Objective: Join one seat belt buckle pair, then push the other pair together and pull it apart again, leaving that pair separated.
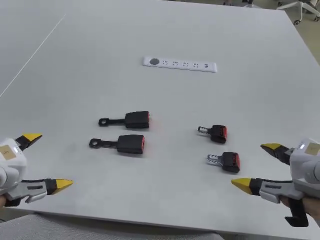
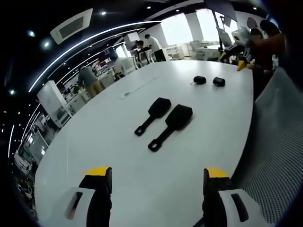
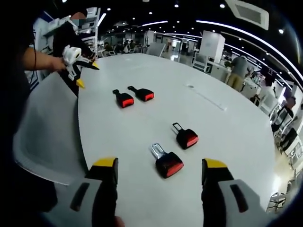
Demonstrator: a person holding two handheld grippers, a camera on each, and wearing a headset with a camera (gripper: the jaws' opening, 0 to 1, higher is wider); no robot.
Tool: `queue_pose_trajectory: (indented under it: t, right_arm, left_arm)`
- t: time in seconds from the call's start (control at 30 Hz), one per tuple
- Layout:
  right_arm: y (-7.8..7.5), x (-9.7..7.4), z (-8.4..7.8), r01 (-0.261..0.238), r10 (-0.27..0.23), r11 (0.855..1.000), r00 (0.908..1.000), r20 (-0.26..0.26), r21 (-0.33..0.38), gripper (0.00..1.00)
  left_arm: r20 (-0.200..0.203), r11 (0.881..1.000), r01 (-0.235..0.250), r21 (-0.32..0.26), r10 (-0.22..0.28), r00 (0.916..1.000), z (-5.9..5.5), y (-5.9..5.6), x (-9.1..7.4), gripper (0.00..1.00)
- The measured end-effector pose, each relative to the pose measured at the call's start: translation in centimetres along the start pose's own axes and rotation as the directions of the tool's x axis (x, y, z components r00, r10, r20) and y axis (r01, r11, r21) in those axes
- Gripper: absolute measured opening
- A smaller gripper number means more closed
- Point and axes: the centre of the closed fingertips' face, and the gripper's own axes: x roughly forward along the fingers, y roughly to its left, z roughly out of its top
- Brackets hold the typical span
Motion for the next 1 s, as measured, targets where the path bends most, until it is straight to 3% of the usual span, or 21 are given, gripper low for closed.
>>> queue_pose_trajectory:
  t: [0.2, 0.3, 0.4, 0.5, 0.67, 0.83, 1.0]
  right_arm:
    - [0.3, 0.3, -0.1, -0.046, 0.043, 0.995, 0.9985, -0.033, -0.090, 0.68]
    - [0.4, 0.6, -0.4, -0.073, 0.064, 0.987, 0.9959, -0.064, -0.140, 0.60]
    - [0.2, 1.0, -0.6, -0.086, 0.073, 0.984, 0.9936, -0.086, -0.157, 0.57]
    - [0.1, 1.4, -0.7, -0.100, 0.084, 0.980, 0.9916, -0.098, -0.171, 0.55]
    - [-0.1, 2.2, -1.0, -0.137, 0.112, 0.968, 0.9855, -0.128, -0.210, 0.50]
    - [-0.6, 3.2, -1.4, -0.168, 0.133, 0.957, 0.9784, -0.158, -0.236, 0.49]
    - [-1.1, 4.2, -2.0, -0.199, 0.151, 0.943, 0.9704, -0.189, -0.268, 0.46]
  left_arm:
    - [-0.022, 0.997, 0.046, 0.056, -0.045, 0.9988, 1.2, 0.0, 1.1, 0.77]
    - [-0.025, 0.990, 0.085, 0.116, -0.083, 0.9963, 2.2, -0.7, 2.1, 0.76]
    - [-0.030, 0.983, 0.126, 0.131, -0.123, 0.9920, 2.8, -1.4, 3.1, 0.75]
    - [-0.047, 0.971, 0.183, 0.156, -0.178, 0.9829, 3.2, -2.4, 4.3, 0.73]
    - [-0.061, 0.951, 0.238, 0.199, -0.230, 0.9712, 4.2, -2.9, 6.3, 0.68]
    - [-0.084, 0.936, 0.266, 0.229, -0.253, 0.9637, 4.6, -2.6, 7.8, 0.61]
    - [-0.107, 0.908, 0.322, 0.268, -0.304, 0.9468, 5.5, -3.2, 9.2, 0.59]
